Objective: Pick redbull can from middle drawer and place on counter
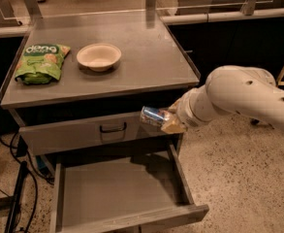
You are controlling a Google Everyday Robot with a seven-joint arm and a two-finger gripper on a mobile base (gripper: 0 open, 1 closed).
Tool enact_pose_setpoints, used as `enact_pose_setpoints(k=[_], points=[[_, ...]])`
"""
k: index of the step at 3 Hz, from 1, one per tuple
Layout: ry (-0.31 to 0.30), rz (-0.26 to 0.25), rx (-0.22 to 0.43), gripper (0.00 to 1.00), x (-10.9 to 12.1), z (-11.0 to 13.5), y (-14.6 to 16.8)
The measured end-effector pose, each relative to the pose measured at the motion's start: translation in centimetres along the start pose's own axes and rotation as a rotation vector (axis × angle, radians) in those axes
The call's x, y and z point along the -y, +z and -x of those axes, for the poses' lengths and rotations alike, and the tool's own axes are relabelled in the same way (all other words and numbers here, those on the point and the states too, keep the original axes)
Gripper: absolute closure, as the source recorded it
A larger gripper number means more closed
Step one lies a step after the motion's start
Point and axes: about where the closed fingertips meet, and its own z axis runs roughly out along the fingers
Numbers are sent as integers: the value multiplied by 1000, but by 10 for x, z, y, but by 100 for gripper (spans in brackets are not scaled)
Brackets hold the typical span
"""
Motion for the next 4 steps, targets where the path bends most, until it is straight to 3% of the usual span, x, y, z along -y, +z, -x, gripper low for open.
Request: enact_pose_setpoints(k=[1, 2, 3, 4], points=[[-18, -89, 22, 100, 18, 9, -44], [-28, -137, 40, 100, 25, 14, -68], [-28, -138, 40, 100, 26, 14, -69], [-17, -197, 75, 100, 48, 33, -83]])
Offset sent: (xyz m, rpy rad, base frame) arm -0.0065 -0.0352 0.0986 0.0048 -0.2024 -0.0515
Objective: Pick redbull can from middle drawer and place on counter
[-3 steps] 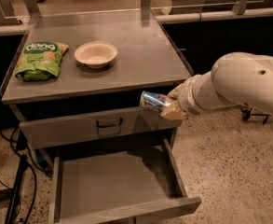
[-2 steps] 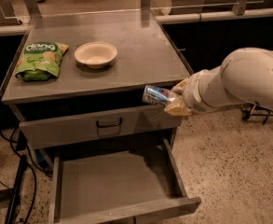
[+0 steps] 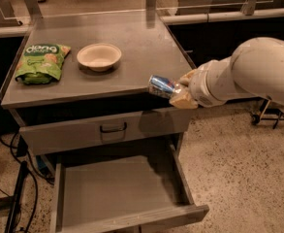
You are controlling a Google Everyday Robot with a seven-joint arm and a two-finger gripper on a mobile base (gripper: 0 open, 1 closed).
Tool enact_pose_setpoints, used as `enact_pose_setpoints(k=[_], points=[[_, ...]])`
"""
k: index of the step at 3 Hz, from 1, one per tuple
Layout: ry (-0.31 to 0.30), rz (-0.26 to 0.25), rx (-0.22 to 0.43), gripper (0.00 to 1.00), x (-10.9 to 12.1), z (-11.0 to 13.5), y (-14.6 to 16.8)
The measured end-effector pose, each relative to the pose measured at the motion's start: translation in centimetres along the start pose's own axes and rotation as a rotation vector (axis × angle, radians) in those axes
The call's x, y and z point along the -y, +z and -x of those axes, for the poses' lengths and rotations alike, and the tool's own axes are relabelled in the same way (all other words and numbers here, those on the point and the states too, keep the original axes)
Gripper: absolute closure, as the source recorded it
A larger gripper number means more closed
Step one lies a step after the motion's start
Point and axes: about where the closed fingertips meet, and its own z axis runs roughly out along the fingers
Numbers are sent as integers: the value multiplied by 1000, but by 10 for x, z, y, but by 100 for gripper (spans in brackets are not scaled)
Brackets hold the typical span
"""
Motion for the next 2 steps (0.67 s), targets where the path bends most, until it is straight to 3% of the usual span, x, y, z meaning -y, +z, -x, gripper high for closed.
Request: enact_pose_setpoints(k=[1, 2], points=[[-34, -48, 27, 100, 36, 32, -13], [-39, -63, 40, 100, 43, 41, -18]])
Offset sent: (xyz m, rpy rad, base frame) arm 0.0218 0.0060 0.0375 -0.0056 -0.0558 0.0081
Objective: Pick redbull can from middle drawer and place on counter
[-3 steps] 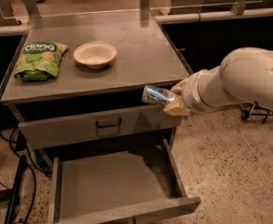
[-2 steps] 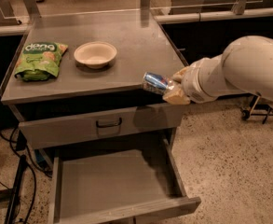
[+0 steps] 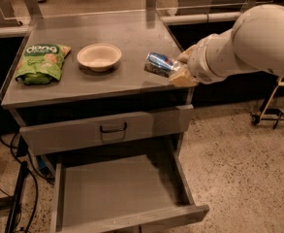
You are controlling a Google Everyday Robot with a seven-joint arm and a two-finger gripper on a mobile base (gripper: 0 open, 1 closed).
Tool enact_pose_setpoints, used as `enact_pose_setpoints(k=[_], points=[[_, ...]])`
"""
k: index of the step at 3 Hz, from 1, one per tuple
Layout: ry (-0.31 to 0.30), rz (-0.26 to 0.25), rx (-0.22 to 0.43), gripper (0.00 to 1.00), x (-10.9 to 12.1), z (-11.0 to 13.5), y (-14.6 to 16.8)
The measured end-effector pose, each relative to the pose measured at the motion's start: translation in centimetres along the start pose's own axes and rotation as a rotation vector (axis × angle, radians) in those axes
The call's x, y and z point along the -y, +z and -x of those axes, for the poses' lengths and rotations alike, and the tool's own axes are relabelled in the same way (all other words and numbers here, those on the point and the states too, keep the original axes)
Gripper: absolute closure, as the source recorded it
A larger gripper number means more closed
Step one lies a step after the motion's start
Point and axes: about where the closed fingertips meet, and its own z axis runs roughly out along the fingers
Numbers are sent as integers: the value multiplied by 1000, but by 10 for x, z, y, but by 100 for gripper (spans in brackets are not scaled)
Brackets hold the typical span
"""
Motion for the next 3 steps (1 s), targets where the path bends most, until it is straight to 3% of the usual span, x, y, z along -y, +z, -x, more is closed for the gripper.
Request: enact_pose_setpoints(k=[1, 3], points=[[6, 8, 1, 100, 14, 2, 8], [23, 47, -26, 100, 67, 9, 53]])
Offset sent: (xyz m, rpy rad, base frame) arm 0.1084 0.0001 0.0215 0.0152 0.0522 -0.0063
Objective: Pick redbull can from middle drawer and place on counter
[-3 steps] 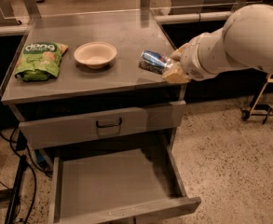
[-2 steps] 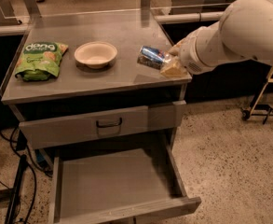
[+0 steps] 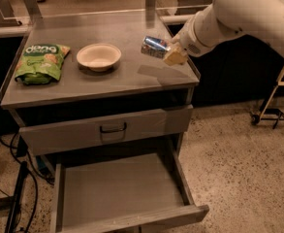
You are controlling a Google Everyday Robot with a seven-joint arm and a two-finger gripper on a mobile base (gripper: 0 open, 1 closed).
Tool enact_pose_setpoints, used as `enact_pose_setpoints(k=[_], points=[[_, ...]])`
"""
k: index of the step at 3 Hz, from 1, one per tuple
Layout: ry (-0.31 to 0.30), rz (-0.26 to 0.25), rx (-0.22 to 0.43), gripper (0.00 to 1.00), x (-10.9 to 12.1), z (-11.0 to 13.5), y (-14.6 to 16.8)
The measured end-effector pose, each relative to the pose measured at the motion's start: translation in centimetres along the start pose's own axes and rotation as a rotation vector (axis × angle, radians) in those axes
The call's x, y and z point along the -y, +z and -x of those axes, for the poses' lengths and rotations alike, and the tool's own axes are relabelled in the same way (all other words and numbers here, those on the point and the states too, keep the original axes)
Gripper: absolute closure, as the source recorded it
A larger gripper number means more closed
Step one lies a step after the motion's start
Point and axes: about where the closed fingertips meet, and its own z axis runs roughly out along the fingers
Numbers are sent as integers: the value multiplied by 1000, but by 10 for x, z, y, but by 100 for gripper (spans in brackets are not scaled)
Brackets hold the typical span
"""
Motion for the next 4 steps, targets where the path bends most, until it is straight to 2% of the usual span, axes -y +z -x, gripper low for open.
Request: enact_pose_setpoints(k=[1, 2, 4], points=[[-10, 60, -48, 100, 15, -6, 36], [-18, 102, -85, 100, 16, -13, 57], [-30, 157, -150, 100, 9, -30, 78]])
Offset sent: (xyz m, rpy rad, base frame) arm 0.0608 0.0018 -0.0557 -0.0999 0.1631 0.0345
